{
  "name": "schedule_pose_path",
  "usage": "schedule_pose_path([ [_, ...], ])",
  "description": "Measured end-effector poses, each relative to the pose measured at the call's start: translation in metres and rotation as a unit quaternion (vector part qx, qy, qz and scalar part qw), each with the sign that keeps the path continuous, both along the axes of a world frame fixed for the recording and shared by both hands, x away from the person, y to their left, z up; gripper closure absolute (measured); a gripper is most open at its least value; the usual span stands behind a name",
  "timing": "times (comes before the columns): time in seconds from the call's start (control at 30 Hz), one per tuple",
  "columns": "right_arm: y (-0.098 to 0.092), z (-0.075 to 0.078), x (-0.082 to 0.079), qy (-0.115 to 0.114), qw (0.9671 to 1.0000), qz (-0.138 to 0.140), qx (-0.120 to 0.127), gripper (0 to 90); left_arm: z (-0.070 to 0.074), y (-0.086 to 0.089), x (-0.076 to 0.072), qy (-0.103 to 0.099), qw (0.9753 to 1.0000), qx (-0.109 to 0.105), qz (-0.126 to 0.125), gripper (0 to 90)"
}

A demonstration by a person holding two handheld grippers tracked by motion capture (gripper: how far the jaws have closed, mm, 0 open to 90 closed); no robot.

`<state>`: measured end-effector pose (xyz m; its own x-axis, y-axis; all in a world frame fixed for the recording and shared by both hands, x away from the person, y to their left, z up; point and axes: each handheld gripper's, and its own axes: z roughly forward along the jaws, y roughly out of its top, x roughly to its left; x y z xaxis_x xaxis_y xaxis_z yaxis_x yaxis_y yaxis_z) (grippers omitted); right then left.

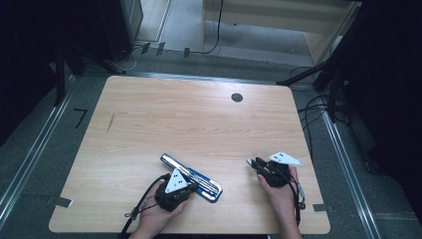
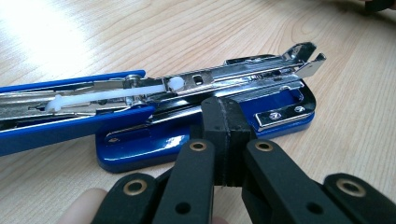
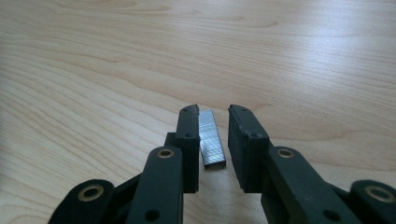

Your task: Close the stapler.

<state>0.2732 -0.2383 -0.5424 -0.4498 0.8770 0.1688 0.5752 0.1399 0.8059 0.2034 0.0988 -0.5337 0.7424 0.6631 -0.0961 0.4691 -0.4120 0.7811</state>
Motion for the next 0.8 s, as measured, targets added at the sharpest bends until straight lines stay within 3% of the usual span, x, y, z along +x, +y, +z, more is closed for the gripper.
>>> schedule_pose_path([
  [0.47,0.0038,-0.0063,0.0057,0.017,0.9996,0.017,-0.011,75.7,0.0,0.0001,0.0001,0.0,1.0,0.0,0.0,90.0],
  [0.8,0.0055,-0.0067,0.0056,0.023,0.9996,0.011,-0.015,79.9,0.0,0.0,0.0,0.0,1.0,0.0,0.0,90.0],
])
